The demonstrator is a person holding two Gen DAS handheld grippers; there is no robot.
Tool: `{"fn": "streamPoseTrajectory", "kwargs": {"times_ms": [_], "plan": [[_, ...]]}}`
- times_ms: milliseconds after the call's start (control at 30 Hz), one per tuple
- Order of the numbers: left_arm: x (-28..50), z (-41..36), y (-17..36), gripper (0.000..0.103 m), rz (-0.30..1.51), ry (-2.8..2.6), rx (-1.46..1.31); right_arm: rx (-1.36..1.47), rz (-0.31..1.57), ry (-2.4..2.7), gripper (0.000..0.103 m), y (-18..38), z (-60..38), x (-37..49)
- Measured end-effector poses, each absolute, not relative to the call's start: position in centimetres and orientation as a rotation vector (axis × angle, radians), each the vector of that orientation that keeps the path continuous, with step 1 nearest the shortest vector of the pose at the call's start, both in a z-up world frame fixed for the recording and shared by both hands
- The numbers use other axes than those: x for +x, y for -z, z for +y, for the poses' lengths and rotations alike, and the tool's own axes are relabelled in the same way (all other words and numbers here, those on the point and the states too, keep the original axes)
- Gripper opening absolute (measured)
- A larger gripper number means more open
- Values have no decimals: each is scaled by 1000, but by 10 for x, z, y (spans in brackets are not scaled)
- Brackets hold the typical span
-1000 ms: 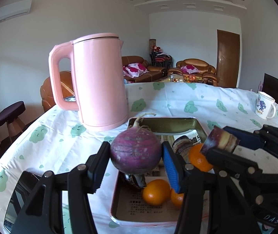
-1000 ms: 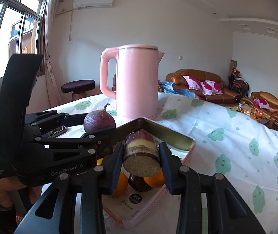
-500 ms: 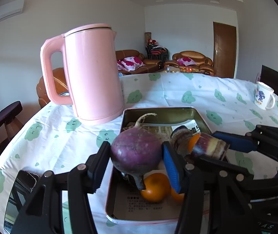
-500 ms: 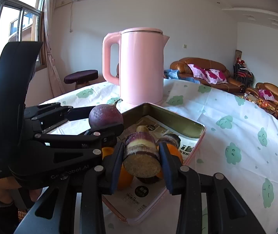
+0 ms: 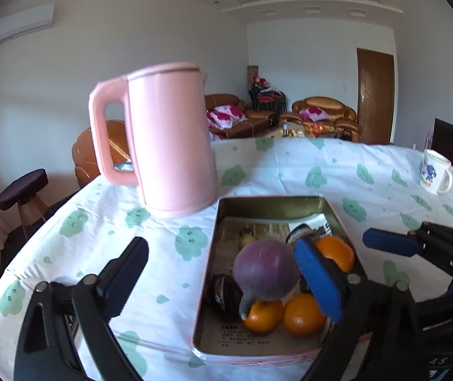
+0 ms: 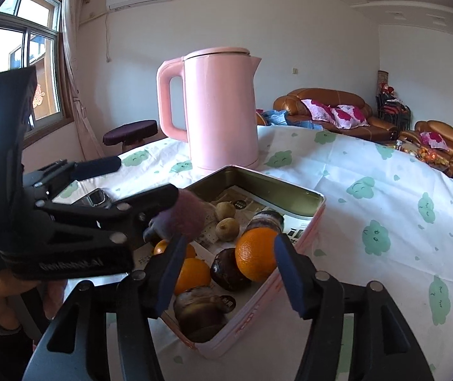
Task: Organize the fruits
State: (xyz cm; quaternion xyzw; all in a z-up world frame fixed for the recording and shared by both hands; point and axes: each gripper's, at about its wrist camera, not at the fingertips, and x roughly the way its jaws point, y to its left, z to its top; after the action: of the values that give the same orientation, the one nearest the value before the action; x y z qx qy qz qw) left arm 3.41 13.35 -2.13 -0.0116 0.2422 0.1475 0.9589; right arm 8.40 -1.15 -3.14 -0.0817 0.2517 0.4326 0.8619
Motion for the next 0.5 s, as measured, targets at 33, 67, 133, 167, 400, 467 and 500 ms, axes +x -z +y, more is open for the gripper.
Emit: {"fn": "streamPoseTrajectory", "kwargs": {"times_ms": [33, 67, 133, 167, 400, 467, 500], "plan": [[32, 133, 19, 97, 482, -302, -25, -172, 526, -905, 60, 31, -12, 83], [31, 132, 17, 97, 476, -304, -24, -171, 522, -899, 60, 29, -15, 82], [28, 131, 13, 98, 459, -308, -21, -165, 515, -888, 61, 26, -20, 80], [26, 130, 12, 99, 452, -309, -21, -163, 511, -879, 61, 25, -23, 79], [20, 125, 5, 99, 433, -301, -23, -142, 472, -824, 62, 12, -43, 74], [19, 123, 4, 99, 428, -301, -19, -135, 460, -812, 63, 9, -48, 73], [18, 122, 3, 99, 425, -303, -17, -132, 452, -807, 63, 7, -51, 71]]}}
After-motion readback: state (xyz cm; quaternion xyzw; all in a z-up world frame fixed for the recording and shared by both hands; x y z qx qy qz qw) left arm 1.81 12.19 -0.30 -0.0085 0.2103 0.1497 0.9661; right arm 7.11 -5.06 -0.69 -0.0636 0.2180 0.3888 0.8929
